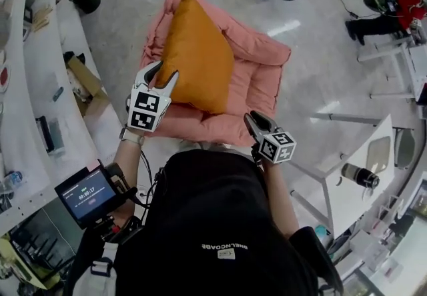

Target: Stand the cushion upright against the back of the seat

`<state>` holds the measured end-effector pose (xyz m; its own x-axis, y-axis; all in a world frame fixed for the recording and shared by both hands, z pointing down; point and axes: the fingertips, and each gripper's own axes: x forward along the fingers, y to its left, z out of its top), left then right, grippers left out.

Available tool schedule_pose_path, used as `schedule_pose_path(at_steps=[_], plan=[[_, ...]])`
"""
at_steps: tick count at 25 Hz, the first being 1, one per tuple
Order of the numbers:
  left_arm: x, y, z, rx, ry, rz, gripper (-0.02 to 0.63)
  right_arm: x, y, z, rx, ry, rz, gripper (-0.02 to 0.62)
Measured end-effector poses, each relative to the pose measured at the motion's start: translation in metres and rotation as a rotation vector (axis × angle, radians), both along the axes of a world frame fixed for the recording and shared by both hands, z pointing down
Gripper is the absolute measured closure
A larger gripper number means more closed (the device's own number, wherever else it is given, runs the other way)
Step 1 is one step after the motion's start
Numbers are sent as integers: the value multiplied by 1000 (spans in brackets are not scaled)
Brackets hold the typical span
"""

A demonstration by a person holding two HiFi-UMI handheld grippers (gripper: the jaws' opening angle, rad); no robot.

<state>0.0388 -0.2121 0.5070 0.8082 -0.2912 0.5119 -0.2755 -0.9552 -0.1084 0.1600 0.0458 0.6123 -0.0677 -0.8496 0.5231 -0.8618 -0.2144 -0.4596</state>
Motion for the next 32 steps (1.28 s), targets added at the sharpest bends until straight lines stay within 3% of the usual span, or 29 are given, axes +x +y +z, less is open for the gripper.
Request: schedule_pose_path(at_steps=[5,10,17,25,32], plan=[[-17,23,-31,3,57,-61,408,-2,-30,-32,65,28,-114,497],[-49,19,-27,17,53,-126,423,-19,-74,-47,112,48,-214,516],[-94,30,-33,-6,110,-235,498,-56,-123,-68,174,64,-384,549],[-149,63,-75,-59,280,-412,589,-128,-157,-132,328,81,-620,588],[-178,84,-73,-123,356,-488,594,-169,-155,-153,384,42,-698,591]])
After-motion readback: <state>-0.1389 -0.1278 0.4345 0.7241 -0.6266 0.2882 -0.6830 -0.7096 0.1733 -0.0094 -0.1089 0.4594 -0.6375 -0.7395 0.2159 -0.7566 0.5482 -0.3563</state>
